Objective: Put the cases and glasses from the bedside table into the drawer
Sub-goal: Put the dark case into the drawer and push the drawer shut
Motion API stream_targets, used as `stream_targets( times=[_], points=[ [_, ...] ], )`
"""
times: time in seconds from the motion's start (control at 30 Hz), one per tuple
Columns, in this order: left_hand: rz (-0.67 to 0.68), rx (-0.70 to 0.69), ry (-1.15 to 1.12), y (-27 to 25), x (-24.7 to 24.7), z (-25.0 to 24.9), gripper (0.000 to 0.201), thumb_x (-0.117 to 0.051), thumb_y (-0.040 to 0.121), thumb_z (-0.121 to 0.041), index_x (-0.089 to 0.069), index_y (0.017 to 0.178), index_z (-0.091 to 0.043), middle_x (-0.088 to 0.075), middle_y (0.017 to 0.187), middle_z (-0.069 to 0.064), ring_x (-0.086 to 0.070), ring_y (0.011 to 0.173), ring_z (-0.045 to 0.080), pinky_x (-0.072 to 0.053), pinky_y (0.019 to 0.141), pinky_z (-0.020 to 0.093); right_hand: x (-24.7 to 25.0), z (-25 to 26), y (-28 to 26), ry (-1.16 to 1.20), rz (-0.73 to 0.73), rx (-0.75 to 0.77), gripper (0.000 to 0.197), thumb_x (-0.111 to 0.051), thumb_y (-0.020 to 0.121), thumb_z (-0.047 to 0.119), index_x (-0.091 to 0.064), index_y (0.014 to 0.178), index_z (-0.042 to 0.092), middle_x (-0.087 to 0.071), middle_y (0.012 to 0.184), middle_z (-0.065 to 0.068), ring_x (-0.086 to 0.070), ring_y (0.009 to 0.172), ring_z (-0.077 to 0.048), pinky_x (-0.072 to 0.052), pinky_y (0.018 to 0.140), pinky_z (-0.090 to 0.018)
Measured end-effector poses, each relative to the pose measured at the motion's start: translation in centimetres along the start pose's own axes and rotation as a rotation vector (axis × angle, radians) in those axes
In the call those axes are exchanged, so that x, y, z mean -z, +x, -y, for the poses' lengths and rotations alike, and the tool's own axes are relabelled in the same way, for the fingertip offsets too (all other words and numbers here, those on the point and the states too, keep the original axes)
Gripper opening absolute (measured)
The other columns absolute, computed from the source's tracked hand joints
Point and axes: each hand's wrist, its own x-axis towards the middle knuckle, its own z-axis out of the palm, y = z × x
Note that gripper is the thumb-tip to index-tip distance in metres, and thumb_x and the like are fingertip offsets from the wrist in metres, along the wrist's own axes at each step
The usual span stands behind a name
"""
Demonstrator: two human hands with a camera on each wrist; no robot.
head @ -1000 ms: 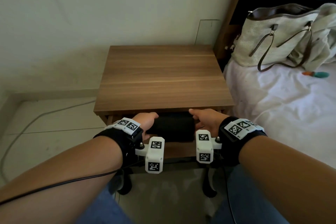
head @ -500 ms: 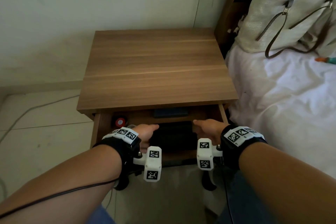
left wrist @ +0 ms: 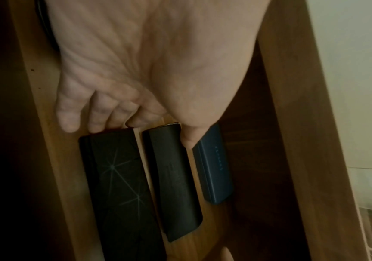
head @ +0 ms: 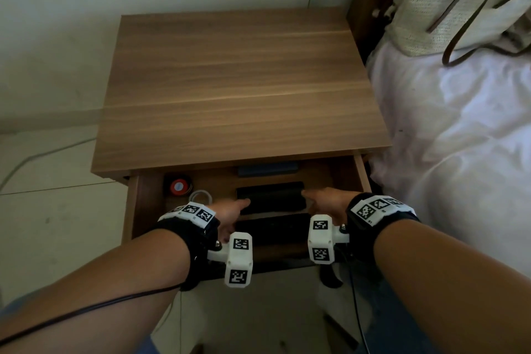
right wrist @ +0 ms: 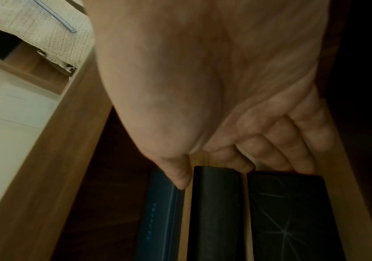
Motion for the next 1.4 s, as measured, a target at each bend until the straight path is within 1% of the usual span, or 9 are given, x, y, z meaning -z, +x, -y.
stream_targets(
  times=[0.2, 0.33, 0.47, 0.6, 0.73, 0.9, 1.17, 1.3, 1.4],
  points=[
    [0.004, 0.017, 0.002, 1.4, -0.1, 0.3, 0.074, -0.047, 0.093, -0.053, -0.031, 0.147, -0.006, -0.049, 0.138, 0.026, -0.058, 0.11, 0.039, -0.049, 0.096, 0.044, -0.4, -0.2, 1.0, -0.024, 0.004, -0.025, 0.052, -0.04, 0.099, 0.035, -0.041, 0.139, 0.002, -0.047, 0.144, -0.02, -0.048, 0.13, -0.034, -0.043, 0.081, -0.033],
    [0.014, 0.03, -0.002, 1.4, 0.0, 0.3, 0.077, -0.047, 0.092, -0.055, -0.03, 0.148, -0.004, -0.047, 0.139, 0.026, -0.059, 0.109, 0.04, -0.05, 0.094, 0.046, -0.1, 0.0, 1.1, -0.061, 0.027, -0.048, 0.053, -0.038, 0.1, 0.038, -0.036, 0.142, 0.005, -0.062, 0.115, -0.018, -0.062, 0.084, -0.026, -0.047, 0.06, -0.03],
    [0.006, 0.001, -0.031, 0.6, -0.3, 0.1, 0.075, -0.049, 0.092, -0.053, -0.029, 0.149, -0.009, -0.046, 0.141, 0.026, -0.061, 0.096, 0.036, -0.055, 0.08, 0.043, -0.5, -0.3, 0.9, -0.021, 0.004, -0.016, 0.052, -0.04, 0.1, 0.034, -0.039, 0.141, 0.003, -0.051, 0.139, -0.018, -0.057, 0.118, -0.032, -0.045, 0.079, -0.031],
    [-0.02, -0.046, -0.006, -0.8, -0.5, -0.2, 0.071, -0.048, 0.094, -0.051, -0.03, 0.148, -0.008, -0.049, 0.137, 0.024, -0.06, 0.091, 0.033, -0.049, 0.093, 0.041, -0.2, 0.5, -0.2, -0.085, 0.025, -0.033, 0.058, -0.038, 0.099, 0.043, -0.035, 0.142, 0.003, -0.058, 0.114, -0.016, -0.06, 0.075, -0.024, -0.05, 0.063, -0.033],
    [-0.029, -0.064, 0.066, -3.3, -0.1, -0.3, 0.069, -0.047, 0.095, -0.05, -0.036, 0.145, -0.004, -0.048, 0.14, 0.023, -0.053, 0.12, 0.039, -0.044, 0.104, 0.049, 0.0, 0.7, -1.2, -0.139, -0.002, -0.005, 0.062, -0.041, 0.095, 0.051, -0.046, 0.132, 0.002, -0.062, 0.094, -0.012, -0.065, 0.094, -0.032, -0.052, 0.088, -0.042],
    [-0.027, -0.137, 0.044, -6.8, 0.2, 0.4, 0.068, -0.05, 0.09, -0.056, -0.046, 0.139, -0.009, -0.05, 0.142, 0.013, -0.051, 0.127, 0.03, -0.046, 0.1, 0.041, -0.9, 0.5, -3.4, -0.065, 0.078, 0.02, 0.067, -0.042, 0.093, 0.052, -0.043, 0.137, 0.001, -0.053, 0.136, -0.022, -0.058, 0.113, -0.036, -0.048, 0.1, -0.047],
    [-0.019, -0.269, -0.087, -11.8, -0.8, 2.5, 0.047, -0.052, 0.093, -0.047, -0.058, 0.118, -0.008, -0.065, 0.109, 0.011, -0.06, 0.11, 0.025, -0.046, 0.103, 0.041, -2.7, 0.0, -7.8, -0.016, 0.159, 0.043, 0.048, -0.041, 0.092, 0.055, -0.058, 0.095, 0.01, -0.053, 0.135, -0.025, -0.054, 0.122, -0.041, -0.039, 0.109, -0.053],
    [-0.057, -0.334, -0.12, -13.7, -1.6, 3.7, 0.042, -0.051, 0.093, -0.045, -0.058, 0.117, -0.011, -0.067, 0.103, 0.009, -0.064, 0.096, 0.022, -0.05, 0.077, 0.034, -3.4, -1.0, -9.5, -0.004, 0.164, 0.054, 0.046, -0.039, 0.095, 0.048, -0.058, 0.094, 0.007, -0.057, 0.13, -0.025, -0.058, 0.117, -0.038, -0.041, 0.108, -0.049],
    [-0.085, -0.376, -0.151, -14.3, -2.1, 4.7, 0.038, -0.05, 0.094, -0.045, -0.061, 0.112, -0.013, -0.069, 0.105, 0.007, -0.065, 0.094, 0.02, -0.046, 0.085, 0.034, -3.8, -2.2, -9.6, 0.01, 0.171, 0.066, 0.046, -0.039, 0.095, 0.047, -0.059, 0.098, 0.005, -0.06, 0.125, -0.026, -0.059, 0.115, -0.039, -0.041, 0.108, -0.05]
  ],
)
